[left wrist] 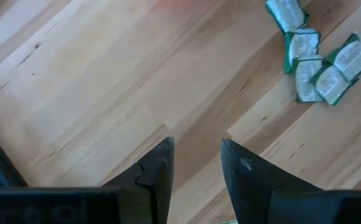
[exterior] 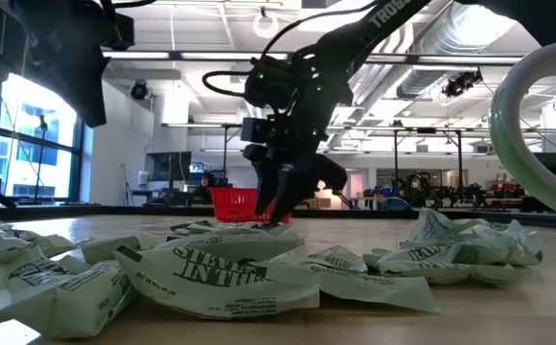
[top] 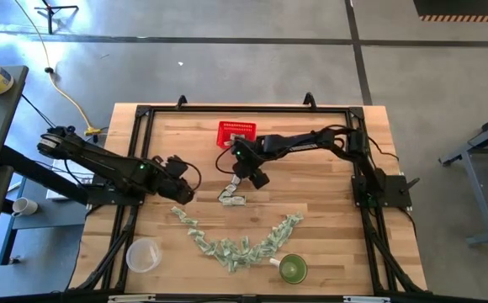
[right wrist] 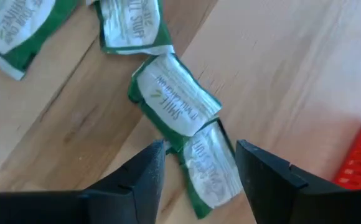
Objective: Pick and place items into bin
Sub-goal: Put the green stevia packet into the red bin
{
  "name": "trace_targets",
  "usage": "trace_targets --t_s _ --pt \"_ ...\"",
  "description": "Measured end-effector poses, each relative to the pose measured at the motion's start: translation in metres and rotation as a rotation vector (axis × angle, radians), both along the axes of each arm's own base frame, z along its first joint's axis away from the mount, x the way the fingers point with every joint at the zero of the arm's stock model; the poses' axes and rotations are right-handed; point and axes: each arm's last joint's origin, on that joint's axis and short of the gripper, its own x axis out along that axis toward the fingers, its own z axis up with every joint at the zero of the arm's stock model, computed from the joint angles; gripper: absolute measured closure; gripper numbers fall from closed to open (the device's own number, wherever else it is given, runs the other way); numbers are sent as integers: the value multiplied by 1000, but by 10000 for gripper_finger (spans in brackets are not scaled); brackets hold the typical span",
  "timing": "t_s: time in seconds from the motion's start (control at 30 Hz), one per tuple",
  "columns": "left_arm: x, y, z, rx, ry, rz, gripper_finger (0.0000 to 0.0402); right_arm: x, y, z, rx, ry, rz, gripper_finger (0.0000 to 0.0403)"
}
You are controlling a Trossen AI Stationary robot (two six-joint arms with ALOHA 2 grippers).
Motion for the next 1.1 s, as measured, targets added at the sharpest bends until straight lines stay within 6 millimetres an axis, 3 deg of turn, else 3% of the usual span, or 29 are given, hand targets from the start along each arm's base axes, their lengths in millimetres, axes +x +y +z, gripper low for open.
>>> trace_targets --t_s 0.17,0.43,0.57,0.73,0.9,0.97,1.1 --pt "0 0 0 -11 -4 0 235 -1 -2 -10 20 43 -15 266" --pt "1 -1 0 -23 -13 20 236 -3 -2 -14 22 83 -105 388" --pt "1 -1 0 -22 -13 20 236 -7 -2 -14 48 117 -187 393" --pt "1 0 0 -16 -14 17 236 -16 9 14 94 122 -308 399" --pt "4 -1 1 6 -15 -54 236 -18 16 78 136 -75 -367 400" --pt "6 -2 2 7 -34 -76 236 -18 9 89 120 -130 -414 401" --pt "9 -2 3 26 -66 -85 236 -14 -26 100 60 -235 -519 399"
